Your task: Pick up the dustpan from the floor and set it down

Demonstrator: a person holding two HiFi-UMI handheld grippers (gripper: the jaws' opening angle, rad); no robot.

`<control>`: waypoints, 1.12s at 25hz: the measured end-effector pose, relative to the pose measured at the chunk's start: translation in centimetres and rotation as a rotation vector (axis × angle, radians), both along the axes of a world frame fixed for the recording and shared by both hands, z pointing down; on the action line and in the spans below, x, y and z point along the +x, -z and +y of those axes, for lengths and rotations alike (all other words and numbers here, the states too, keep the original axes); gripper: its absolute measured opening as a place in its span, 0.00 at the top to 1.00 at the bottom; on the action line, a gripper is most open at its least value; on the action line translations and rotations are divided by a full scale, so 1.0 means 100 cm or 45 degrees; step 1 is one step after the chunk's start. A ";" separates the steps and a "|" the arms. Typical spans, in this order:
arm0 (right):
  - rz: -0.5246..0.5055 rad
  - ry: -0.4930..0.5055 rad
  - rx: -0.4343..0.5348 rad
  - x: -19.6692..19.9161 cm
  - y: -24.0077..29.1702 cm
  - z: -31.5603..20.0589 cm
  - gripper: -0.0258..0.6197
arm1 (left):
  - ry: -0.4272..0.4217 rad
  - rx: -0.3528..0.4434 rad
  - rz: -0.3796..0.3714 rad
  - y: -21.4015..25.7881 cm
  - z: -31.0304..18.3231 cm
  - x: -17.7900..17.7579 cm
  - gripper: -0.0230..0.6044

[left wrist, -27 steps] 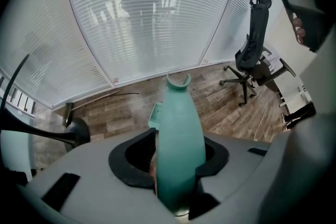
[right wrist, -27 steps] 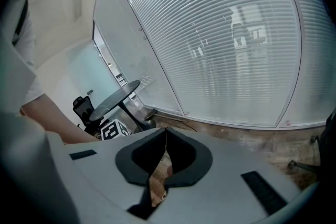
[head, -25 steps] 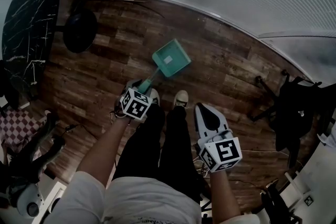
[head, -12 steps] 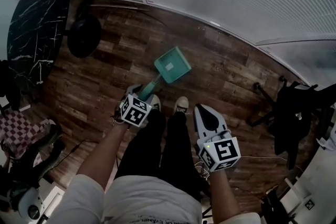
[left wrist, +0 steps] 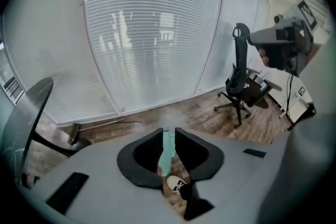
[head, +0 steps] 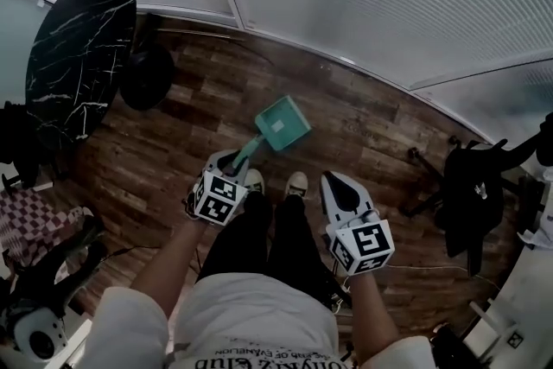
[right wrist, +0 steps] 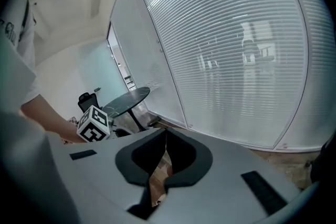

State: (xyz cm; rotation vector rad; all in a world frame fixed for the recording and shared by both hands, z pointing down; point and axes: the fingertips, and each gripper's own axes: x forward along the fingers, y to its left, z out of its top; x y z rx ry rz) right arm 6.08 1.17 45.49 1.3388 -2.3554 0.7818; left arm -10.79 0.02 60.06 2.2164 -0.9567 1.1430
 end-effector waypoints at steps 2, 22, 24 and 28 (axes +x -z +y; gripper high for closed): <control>0.015 0.008 0.022 0.001 0.013 0.003 0.92 | 0.054 0.033 0.060 0.026 -0.001 0.000 0.87; 0.091 0.048 0.209 0.006 0.108 0.022 0.92 | 0.164 0.308 0.432 0.231 0.027 0.023 0.93; 0.090 0.052 0.219 0.007 0.113 0.022 0.92 | 0.157 0.324 0.427 0.239 0.032 0.026 0.93; 0.085 0.049 0.215 0.007 0.112 0.024 0.92 | 0.153 0.344 0.429 0.246 0.038 0.028 0.93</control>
